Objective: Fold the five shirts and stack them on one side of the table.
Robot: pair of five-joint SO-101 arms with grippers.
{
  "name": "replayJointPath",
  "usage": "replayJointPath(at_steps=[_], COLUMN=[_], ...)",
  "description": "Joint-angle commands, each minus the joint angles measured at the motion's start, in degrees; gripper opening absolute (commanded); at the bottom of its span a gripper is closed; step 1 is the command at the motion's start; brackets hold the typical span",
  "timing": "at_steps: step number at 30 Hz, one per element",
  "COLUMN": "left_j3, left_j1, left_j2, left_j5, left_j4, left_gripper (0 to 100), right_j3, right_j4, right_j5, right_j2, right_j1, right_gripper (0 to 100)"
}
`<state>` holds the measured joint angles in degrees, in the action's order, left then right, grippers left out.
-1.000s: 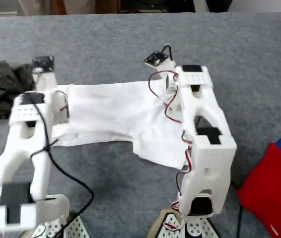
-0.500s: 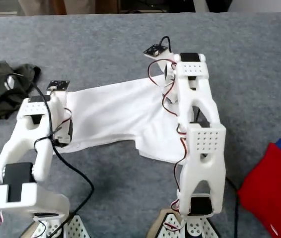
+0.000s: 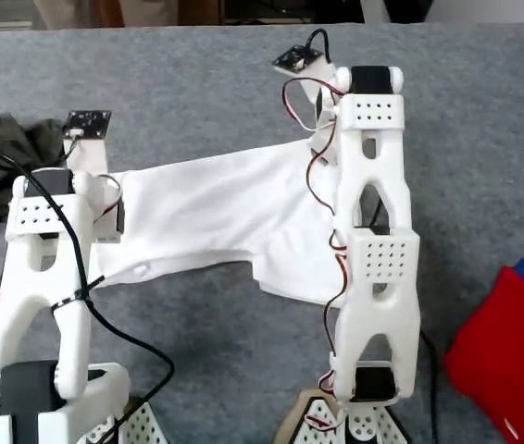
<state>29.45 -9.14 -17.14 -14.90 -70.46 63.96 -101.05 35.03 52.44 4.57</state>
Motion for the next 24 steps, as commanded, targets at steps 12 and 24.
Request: replayJointPath(at_steps=[12, 24], left_j3=[-24.35, -15.74], left_j1=[-6.07, -9.76], left_j2=[31.87, 31.16], left_j5=[1.58, 1.41], left_j4=[0.53, 12.84], left_gripper=[14, 9], right_j3=[-27.56, -88.84], right_j4=[-0.26, 18.37], right_j5=[0.35, 20.66], right_j2=[-22.2, -64.75], right_j1=[0.31, 6.29], right_gripper=[0.5, 16.5])
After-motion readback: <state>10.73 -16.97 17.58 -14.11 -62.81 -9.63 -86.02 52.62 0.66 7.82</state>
